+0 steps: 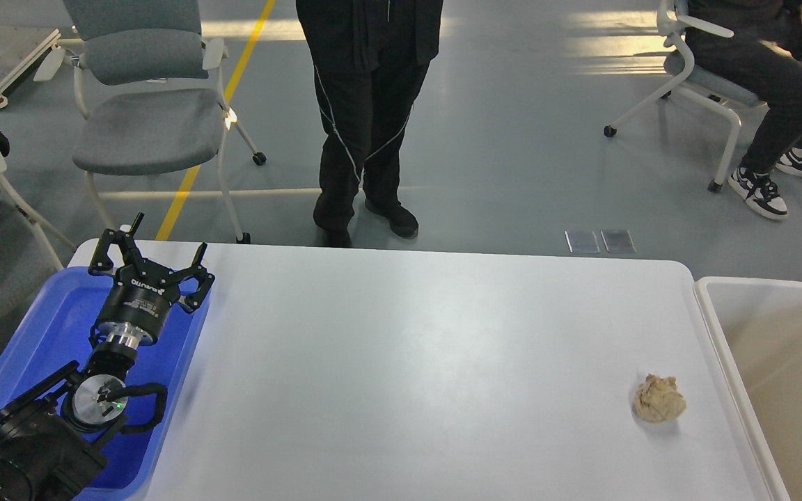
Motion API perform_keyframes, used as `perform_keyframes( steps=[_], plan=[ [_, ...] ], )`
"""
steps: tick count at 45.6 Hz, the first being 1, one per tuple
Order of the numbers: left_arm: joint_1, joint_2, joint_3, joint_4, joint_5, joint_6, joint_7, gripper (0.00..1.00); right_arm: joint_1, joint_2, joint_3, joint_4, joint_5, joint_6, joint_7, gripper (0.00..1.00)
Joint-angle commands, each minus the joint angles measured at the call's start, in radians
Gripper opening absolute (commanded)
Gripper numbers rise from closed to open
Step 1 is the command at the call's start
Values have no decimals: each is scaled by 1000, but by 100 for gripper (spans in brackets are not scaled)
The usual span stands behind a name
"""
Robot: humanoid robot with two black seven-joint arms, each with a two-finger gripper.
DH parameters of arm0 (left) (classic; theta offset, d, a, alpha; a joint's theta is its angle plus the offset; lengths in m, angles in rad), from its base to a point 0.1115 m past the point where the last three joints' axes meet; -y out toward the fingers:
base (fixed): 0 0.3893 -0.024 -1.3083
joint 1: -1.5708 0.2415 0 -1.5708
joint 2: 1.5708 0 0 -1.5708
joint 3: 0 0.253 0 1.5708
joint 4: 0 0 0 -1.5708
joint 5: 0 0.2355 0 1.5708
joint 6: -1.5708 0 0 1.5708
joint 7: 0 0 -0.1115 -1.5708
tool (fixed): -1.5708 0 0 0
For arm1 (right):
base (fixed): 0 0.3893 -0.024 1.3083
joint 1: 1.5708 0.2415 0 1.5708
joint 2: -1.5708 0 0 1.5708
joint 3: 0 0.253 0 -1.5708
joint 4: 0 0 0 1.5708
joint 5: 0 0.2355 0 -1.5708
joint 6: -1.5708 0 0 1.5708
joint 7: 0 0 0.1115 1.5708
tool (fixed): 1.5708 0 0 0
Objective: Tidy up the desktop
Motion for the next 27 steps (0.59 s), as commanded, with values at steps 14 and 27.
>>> perform_keyframes(
  steps=[14, 27],
  plan=[
    [0, 0, 0, 0, 0, 0, 0, 100, -59, 190, 263, 364, -88, -70, 310, 100],
    [0, 0, -1, 0, 0, 0, 0, 100, -57, 302, 241, 351, -90, -82, 401, 100]
  ],
)
